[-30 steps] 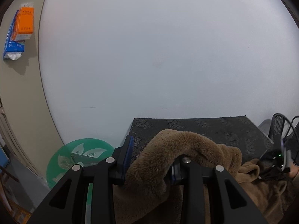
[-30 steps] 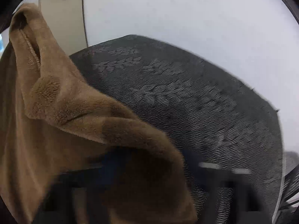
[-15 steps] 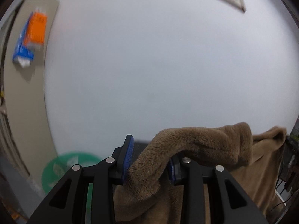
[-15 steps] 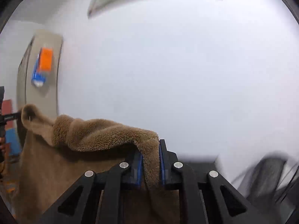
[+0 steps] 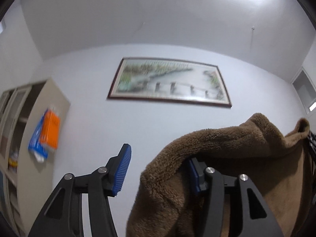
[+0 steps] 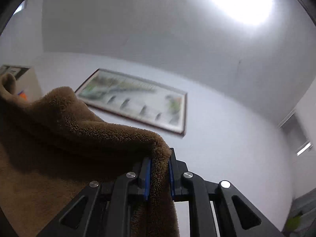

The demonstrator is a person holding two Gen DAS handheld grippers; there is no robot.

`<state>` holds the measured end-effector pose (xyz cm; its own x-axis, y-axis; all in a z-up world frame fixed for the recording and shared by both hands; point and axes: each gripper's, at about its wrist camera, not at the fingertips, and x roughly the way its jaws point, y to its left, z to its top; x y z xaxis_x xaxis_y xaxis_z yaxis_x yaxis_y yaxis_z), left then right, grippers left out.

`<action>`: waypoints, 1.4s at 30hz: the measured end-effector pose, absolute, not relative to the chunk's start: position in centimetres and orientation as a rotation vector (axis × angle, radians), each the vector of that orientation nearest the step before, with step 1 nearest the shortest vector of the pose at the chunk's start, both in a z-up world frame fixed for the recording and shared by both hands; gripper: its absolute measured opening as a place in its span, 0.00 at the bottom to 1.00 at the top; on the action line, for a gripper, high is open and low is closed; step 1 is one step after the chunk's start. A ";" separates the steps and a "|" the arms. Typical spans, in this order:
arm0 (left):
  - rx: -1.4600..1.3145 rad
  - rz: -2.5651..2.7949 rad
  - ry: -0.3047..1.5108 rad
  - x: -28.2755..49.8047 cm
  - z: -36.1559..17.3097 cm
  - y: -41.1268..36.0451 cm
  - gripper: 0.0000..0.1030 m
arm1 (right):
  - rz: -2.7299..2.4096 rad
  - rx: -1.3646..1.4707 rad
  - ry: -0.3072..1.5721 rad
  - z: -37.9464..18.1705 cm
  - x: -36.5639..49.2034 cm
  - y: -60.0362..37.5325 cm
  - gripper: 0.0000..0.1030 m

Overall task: Fold clothes
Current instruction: 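Raise both grippers high holding two blanket corners to hang it open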

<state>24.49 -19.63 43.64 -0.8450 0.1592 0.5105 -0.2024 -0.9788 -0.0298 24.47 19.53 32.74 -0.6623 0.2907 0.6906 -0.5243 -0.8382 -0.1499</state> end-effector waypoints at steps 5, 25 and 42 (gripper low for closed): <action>0.742 2.806 -0.090 24.3 45.0 -18.9 0.59 | 2.328 0.974 -0.516 34.8 26.4 19.2 0.15; -0.096 2.279 -0.292 13.6 28.4 -10.1 0.59 | 2.058 0.992 -0.743 39.3 25.7 16.0 0.15; -0.255 1.814 -0.228 15.7 20.4 -2.5 0.77 | 2.061 0.950 -0.837 38.9 23.1 12.9 0.15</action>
